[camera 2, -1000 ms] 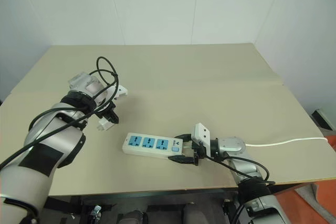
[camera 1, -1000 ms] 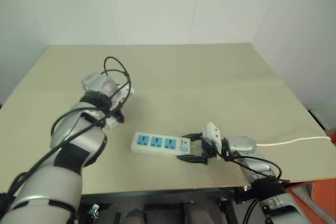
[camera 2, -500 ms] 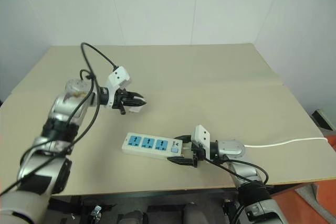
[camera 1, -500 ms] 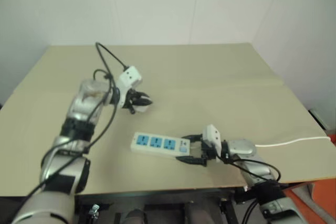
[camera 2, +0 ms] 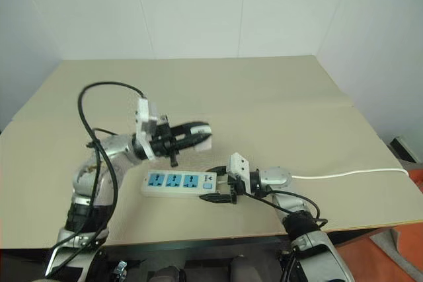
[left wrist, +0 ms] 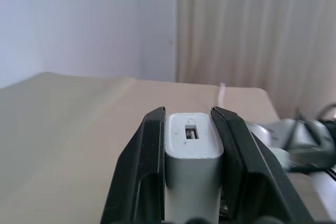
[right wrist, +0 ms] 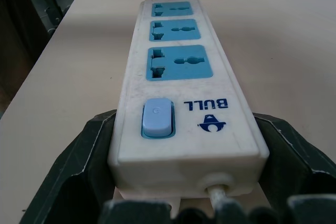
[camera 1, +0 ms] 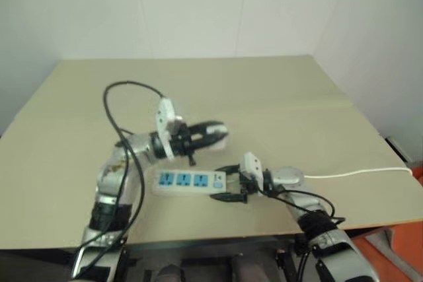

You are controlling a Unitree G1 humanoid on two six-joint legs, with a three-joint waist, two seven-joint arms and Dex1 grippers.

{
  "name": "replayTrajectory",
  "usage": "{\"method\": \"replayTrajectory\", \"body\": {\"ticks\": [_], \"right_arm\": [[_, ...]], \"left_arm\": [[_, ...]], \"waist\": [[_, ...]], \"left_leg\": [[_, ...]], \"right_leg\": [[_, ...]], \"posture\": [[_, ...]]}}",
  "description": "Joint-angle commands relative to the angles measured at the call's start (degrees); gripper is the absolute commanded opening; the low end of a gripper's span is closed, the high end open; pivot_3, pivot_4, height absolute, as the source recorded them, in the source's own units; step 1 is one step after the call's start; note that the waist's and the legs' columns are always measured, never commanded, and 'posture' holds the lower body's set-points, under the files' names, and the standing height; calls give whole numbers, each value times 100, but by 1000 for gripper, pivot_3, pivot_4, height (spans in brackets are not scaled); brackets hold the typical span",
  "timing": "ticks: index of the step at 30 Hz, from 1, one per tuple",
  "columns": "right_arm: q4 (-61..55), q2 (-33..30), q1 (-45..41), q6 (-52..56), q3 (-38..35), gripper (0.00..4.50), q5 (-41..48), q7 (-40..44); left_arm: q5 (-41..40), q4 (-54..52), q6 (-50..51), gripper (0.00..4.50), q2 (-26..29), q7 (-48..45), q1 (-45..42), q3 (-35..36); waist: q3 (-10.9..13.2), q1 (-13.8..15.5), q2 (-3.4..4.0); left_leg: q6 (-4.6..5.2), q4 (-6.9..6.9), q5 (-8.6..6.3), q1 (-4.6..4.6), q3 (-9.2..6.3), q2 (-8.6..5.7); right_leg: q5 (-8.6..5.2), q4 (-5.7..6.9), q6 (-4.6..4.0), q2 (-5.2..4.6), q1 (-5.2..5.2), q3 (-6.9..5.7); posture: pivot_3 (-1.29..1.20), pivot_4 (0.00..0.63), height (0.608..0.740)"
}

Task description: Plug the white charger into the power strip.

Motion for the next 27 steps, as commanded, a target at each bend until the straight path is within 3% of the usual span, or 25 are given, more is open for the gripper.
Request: {"method": "replayTrajectory", "body": {"ticks": [1,6,10,17,27], "right_arm": [[140,82,-45,-90,260,3466,-153,172],[162,76,-27,-79,252,3466,-171,201],[29,73,89,-10,255,3466,-142,158],[-77,78,220,70,269,3466,-151,83],[-102,92,188,128,266,3466,-162,47]], "left_arm": [[135,179,-1306,1016,-388,50,45,-76],[6,377,-1416,1016,-189,-342,99,-295],[-450,476,-937,1016,422,-1097,112,-270],[-837,314,-384,1016,702,-1196,320,-304],[-435,682,-553,1016,1054,-1539,503,-583]], "waist": [[-5,8,-4],[-10,-30,-1],[-11,-44,-1],[-12,-56,1],[-12,-70,1]], "left_leg": [[0,0,0,1,0,0],[0,-8,0,4,1,1],[0,-8,0,3,1,1],[1,-11,0,3,-3,3],[1,-14,0,5,-3,4]], "right_leg": [[0,-3,0,0,3,-1],[0,-5,-1,5,3,3],[-1,-7,1,5,3,2],[-2,-17,1,6,7,-3],[-2,-18,1,8,7,-3]], "posture": [[0,150,740],[0,150,740],[0,150,740],[0,150,740],[0,150,740]]}}
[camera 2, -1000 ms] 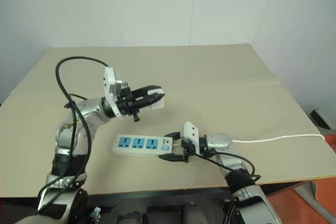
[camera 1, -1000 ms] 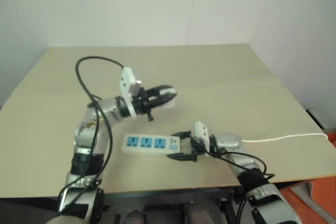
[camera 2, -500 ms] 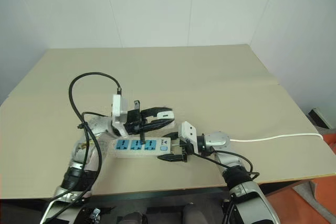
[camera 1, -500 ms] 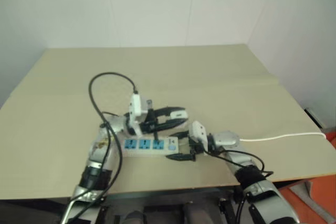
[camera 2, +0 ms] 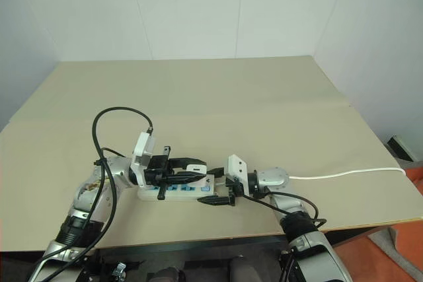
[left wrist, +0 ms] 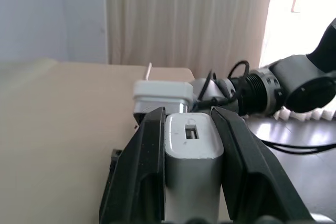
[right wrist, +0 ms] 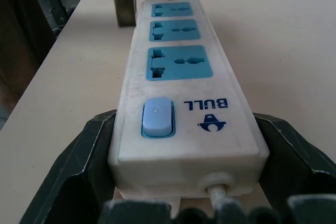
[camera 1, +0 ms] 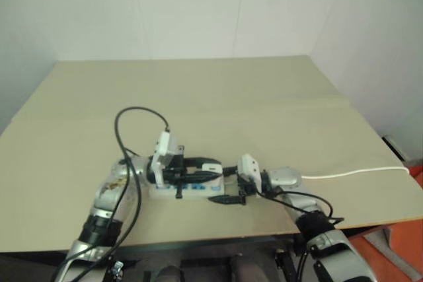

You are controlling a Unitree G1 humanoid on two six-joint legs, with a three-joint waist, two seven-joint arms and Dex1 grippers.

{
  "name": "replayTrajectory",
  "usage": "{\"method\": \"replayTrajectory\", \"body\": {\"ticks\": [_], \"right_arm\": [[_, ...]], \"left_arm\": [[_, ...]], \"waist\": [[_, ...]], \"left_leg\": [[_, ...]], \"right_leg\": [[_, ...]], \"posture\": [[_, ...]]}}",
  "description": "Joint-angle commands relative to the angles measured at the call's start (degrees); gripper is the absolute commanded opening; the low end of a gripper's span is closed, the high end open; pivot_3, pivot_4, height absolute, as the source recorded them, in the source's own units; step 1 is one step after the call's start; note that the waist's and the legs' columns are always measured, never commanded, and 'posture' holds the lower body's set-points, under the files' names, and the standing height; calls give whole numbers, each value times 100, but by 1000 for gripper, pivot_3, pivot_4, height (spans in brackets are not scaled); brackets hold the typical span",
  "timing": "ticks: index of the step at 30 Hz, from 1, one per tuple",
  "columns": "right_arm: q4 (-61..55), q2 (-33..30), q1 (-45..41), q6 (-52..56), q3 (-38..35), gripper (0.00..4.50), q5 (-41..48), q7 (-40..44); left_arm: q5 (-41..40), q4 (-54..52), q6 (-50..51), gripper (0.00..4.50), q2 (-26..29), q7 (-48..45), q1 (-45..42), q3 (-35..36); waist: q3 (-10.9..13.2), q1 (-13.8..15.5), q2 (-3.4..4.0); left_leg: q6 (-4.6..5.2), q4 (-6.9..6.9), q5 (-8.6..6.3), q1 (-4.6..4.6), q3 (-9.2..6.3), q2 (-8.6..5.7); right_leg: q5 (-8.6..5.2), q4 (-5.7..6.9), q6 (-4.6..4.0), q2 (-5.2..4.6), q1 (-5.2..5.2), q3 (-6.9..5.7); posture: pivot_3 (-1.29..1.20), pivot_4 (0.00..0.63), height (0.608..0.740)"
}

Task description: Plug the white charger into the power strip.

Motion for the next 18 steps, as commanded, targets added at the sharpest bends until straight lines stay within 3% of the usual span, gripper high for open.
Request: {"method": "replayTrajectory", "body": {"ticks": [1,18], "right_arm": [[-34,16,117,103,230,3466,-144,37],[-143,-60,185,191,236,3466,-122,25]], "left_arm": [[119,68,-233,1016,93,-148,17,-40],[388,782,-1246,1016,126,-111,172,105]], "waist": [[0,-2,0],[-4,5,1]], "left_leg": [[0,0,0,-1,0,0],[0,-12,0,4,1,0]], "right_leg": [[0,-1,0,0,-1,0],[1,-13,-2,-1,5,0]], "posture": [[0,150,740],[0,150,740]]}}
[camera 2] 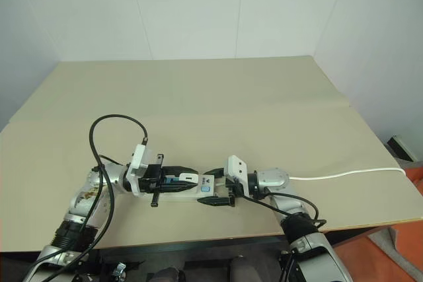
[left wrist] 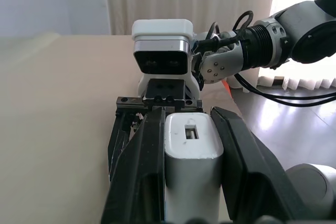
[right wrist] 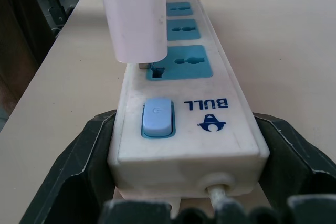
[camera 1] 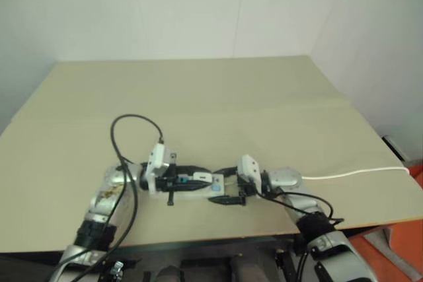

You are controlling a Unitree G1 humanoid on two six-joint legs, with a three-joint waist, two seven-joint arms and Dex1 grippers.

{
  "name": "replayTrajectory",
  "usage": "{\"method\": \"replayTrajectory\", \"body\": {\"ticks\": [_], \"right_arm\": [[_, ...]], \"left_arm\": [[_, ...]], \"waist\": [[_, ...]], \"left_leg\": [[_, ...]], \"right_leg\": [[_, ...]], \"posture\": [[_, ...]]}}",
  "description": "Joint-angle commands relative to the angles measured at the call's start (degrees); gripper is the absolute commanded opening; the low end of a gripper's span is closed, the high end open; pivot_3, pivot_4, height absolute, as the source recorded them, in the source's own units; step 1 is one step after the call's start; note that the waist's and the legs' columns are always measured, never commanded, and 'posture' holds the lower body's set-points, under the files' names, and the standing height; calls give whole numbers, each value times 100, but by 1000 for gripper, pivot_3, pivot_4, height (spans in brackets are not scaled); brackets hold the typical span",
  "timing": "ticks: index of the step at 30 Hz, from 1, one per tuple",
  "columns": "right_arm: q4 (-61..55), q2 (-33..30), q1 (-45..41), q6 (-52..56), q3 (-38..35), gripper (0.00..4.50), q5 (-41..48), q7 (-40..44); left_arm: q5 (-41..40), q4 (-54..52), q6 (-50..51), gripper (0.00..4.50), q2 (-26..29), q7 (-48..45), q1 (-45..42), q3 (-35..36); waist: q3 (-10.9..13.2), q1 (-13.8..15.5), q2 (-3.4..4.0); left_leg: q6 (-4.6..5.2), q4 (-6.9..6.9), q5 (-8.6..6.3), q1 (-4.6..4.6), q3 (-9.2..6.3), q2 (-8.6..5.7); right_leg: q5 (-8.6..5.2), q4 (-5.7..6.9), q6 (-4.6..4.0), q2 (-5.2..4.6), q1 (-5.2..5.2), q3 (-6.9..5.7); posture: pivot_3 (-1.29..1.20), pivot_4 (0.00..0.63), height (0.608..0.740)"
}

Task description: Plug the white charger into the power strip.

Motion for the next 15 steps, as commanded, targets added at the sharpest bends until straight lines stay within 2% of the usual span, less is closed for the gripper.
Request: {"method": "replayTrajectory", "body": {"ticks": [1,15], "right_arm": [[-11,-28,119,110,212,3466,-124,84],[-44,-64,149,131,219,3466,-113,57]], "left_arm": [[24,207,-90,1016,-78,175,-110,147],[231,843,-92,1016,144,-204,-333,36]], "waist": [[-1,1,0],[-1,-6,0]], "left_leg": [[0,0,0,0,0,0],[0,-1,0,1,0,1]], "right_leg": [[0,0,0,0,1,0],[0,0,0,2,0,-1]], "posture": [[0,150,740],[0,150,740]]}}
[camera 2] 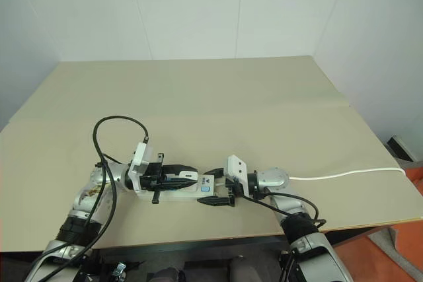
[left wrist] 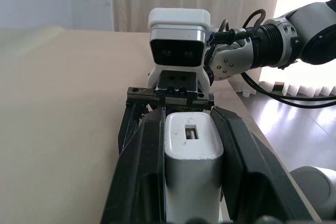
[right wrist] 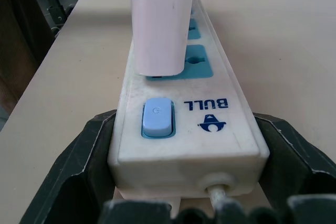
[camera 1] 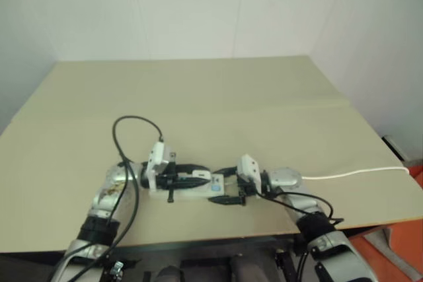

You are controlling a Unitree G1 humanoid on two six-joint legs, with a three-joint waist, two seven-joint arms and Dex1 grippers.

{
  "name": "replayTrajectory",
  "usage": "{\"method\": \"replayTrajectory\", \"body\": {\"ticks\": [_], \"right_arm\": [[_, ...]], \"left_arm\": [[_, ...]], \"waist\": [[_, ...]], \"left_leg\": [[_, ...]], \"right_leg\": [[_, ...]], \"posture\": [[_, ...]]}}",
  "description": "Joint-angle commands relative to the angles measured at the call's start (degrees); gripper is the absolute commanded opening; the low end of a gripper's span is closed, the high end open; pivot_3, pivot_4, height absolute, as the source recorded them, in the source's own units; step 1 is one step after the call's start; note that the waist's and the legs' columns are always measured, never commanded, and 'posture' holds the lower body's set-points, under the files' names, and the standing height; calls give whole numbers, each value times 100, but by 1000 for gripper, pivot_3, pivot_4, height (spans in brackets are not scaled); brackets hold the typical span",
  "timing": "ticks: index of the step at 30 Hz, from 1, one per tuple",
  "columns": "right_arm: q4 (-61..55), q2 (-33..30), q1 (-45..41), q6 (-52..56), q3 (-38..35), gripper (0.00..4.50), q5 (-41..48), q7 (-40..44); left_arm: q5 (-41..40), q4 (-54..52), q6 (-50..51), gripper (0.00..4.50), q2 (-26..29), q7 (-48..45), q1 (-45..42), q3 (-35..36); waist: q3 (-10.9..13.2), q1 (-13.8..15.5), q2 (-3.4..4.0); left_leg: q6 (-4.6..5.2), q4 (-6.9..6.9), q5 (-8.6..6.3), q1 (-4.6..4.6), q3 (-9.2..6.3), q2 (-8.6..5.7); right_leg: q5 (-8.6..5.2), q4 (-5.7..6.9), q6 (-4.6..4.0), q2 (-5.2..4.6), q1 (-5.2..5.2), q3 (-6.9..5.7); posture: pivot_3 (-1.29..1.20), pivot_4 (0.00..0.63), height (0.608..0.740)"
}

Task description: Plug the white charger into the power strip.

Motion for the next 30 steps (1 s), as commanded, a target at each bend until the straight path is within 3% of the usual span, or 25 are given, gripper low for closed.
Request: {"method": "replayTrajectory", "body": {"ticks": [1,10,16,19,30], "right_arm": [[-29,-60,159,114,188,3466,-113,95],[-26,-100,144,126,210,3466,-85,61],[23,-81,109,112,221,3466,-76,34],[27,-83,110,111,226,3466,-73,36],[171,-89,-64,-15,267,3466,-50,211]], "left_arm": [[246,284,-157,1016,229,-85,-99,59],[932,1140,-1189,1016,831,-513,-42,-261],[1233,1421,-1366,1016,954,74,-2,-389],[1138,1262,-1162,1016,931,137,55,-437],[755,276,-172,1016,908,223,252,-425]], "waist": [[0,-4,0],[-8,-25,2],[-42,-25,29],[-60,-22,43],[-86,-28,63]], "left_leg": [[0,0,0,0,0,0],[0,-24,0,61,5,4],[0,-50,-1,139,10,4],[0,-56,-1,174,7,4],[0,-58,-1,174,5,4]], "right_leg": [[0,0,0,0,0,0],[-4,-15,0,6,54,5],[-41,-21,30,6,126,10],[-66,-23,29,6,166,7],[-70,-27,32,5,167,7]], "posture": [[0,150,740],[0,150,740],[0,150,740],[0,150,740],[0,150,740]]}}
